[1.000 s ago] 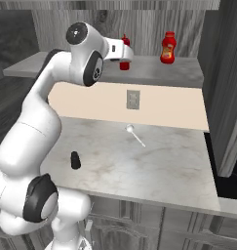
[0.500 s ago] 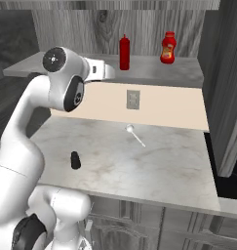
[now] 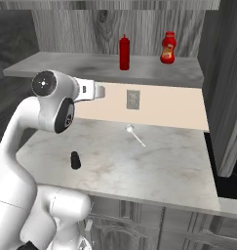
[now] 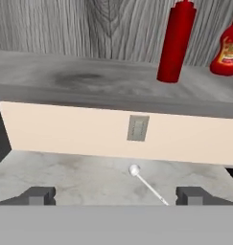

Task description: Pick the ketchup and shaker from the counter and place them in the cabinet.

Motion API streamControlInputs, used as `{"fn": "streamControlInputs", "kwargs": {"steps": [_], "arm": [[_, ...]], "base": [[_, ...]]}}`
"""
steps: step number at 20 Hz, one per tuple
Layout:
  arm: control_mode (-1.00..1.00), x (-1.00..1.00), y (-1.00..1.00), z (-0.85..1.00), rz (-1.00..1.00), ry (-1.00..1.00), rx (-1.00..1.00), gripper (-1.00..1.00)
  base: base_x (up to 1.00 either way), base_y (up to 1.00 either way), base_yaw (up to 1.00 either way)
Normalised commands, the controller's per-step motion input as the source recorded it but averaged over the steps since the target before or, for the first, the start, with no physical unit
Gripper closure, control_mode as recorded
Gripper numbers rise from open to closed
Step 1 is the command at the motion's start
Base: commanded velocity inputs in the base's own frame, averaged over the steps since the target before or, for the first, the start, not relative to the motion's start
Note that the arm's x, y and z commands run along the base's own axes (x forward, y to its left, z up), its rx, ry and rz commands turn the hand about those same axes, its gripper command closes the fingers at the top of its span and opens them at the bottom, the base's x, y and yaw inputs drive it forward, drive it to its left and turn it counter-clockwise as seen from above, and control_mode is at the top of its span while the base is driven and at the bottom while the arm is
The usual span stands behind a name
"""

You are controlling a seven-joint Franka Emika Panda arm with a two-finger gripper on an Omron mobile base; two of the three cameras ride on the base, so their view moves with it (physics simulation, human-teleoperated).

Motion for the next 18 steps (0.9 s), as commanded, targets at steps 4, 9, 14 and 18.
{"fn": "streamControlInputs", "kwargs": {"steps": [4,9,14,18], "arm": [[-1.0,-0.09,0.13,-0.44,0.02,0.08,0.0,-1.0],[-1.0,-0.08,0.11,-0.42,0.02,0.11,0.0,-1.0],[-1.0,-0.03,0.05,-0.37,0.01,0.12,0.0,-1.0],[-1.0,0.0,0.01,-0.4,0.03,0.14,0.01,-1.0]], "base": [[0.0,0.0,0.0],[0.0,0.0,0.0],[0.0,0.0,0.0],[0.0,0.0,0.0]]}}
